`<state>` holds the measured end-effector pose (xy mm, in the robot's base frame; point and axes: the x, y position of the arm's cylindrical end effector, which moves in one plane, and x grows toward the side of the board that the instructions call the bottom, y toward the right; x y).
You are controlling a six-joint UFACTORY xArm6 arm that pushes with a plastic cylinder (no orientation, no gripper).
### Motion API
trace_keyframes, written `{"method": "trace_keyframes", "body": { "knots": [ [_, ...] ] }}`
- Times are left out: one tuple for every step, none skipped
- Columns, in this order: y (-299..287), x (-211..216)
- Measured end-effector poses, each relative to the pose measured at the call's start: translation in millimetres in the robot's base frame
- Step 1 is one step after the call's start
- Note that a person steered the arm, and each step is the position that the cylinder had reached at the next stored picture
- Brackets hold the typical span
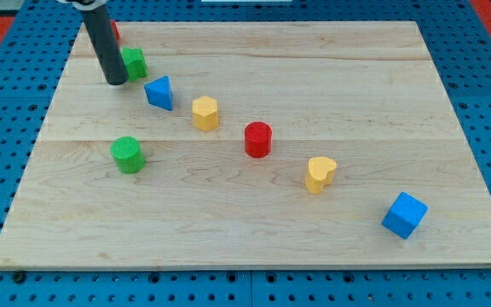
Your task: Slide the green circle towards the red circle
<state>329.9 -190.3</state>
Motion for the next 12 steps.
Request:
{"method": "trace_keyframes", "body": {
  "knots": [
    [-25,31],
    [-18,128],
    [21,177],
    [63,197],
    [17,204],
    [0,177],
    [17,148],
    [65,155],
    [105,161],
    [76,152],
    [97,140],
    [122,137]
  ]
}}
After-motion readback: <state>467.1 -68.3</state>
